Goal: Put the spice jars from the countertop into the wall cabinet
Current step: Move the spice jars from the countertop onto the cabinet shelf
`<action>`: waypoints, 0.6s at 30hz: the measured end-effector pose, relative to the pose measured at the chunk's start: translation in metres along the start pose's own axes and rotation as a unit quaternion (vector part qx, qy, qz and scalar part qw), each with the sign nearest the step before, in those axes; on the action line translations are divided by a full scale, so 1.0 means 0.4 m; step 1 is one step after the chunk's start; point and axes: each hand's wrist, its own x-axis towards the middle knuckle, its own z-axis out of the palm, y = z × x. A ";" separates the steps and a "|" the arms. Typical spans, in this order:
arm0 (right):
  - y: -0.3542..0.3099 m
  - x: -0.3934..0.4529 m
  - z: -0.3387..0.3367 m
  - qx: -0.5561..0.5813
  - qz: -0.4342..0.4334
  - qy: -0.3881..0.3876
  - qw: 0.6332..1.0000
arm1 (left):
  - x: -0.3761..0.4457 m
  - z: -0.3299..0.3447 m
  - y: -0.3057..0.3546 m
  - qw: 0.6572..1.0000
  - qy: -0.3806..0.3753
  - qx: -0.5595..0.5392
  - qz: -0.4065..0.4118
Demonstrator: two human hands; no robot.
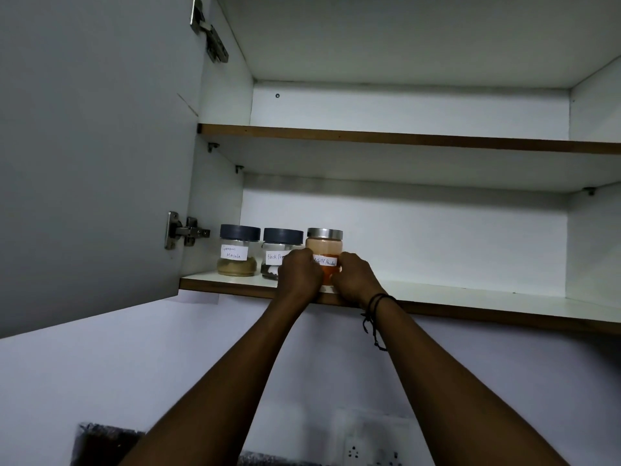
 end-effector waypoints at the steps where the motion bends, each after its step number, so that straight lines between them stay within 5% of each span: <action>1: -0.001 -0.015 -0.003 0.007 -0.008 0.028 1.000 | -0.017 -0.005 -0.002 1.000 0.013 -0.019 0.021; 9: 0.025 -0.234 0.005 0.191 -0.081 0.163 0.965 | -0.190 -0.048 -0.002 0.972 0.022 -0.214 0.098; 18: 0.189 -0.613 0.143 0.134 -0.018 0.074 0.988 | -0.598 0.067 -0.120 0.947 -0.165 -0.275 -0.009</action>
